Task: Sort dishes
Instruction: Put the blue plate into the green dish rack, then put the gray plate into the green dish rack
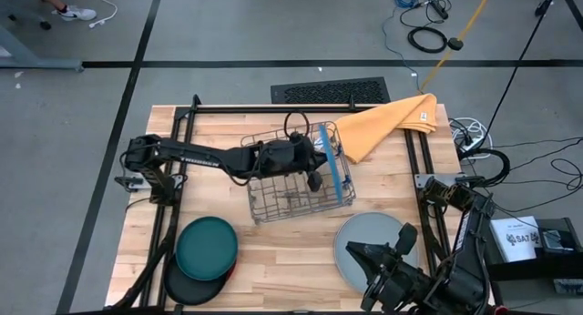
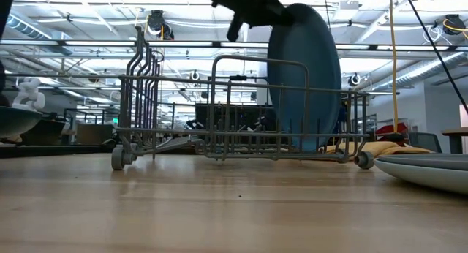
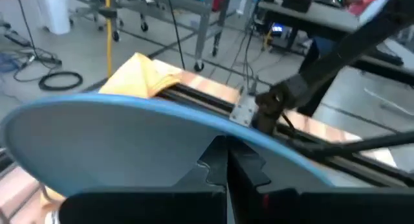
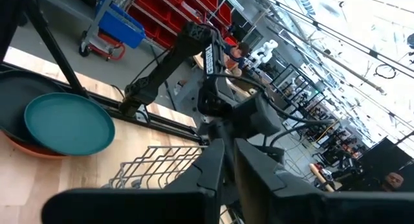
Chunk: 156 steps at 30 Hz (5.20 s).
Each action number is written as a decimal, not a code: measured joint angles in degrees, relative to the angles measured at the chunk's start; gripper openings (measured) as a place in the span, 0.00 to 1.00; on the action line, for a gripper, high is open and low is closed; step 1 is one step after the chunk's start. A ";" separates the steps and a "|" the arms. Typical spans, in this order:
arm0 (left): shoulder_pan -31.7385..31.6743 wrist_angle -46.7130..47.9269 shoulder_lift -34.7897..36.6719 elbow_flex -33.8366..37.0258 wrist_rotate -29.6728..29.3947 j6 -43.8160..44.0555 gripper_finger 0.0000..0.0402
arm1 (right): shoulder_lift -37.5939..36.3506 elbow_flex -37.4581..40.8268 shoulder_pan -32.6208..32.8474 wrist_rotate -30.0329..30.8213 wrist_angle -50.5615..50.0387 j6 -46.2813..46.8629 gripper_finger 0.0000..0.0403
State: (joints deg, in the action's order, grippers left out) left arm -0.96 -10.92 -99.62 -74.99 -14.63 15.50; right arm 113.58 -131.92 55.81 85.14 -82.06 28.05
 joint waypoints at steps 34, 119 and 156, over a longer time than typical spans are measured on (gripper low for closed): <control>2.81 15.37 7.75 -4.93 5.68 -7.96 0.48 | 0.04 0.70 0.00 -6.25 -0.11 0.02 0.07; 37.73 -0.58 36.82 19.55 -26.21 -15.92 0.48 | 0.31 52.11 -3.04 -77.82 35.73 38.54 0.01; 37.58 10.25 35.67 19.52 -20.33 -16.88 0.48 | 0.20 14.62 -5.04 -75.03 -3.87 27.51 0.00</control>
State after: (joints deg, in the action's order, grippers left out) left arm 36.62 -0.68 -63.95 -55.46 -34.96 -1.38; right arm 113.78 -117.30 50.77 10.11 -85.94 55.56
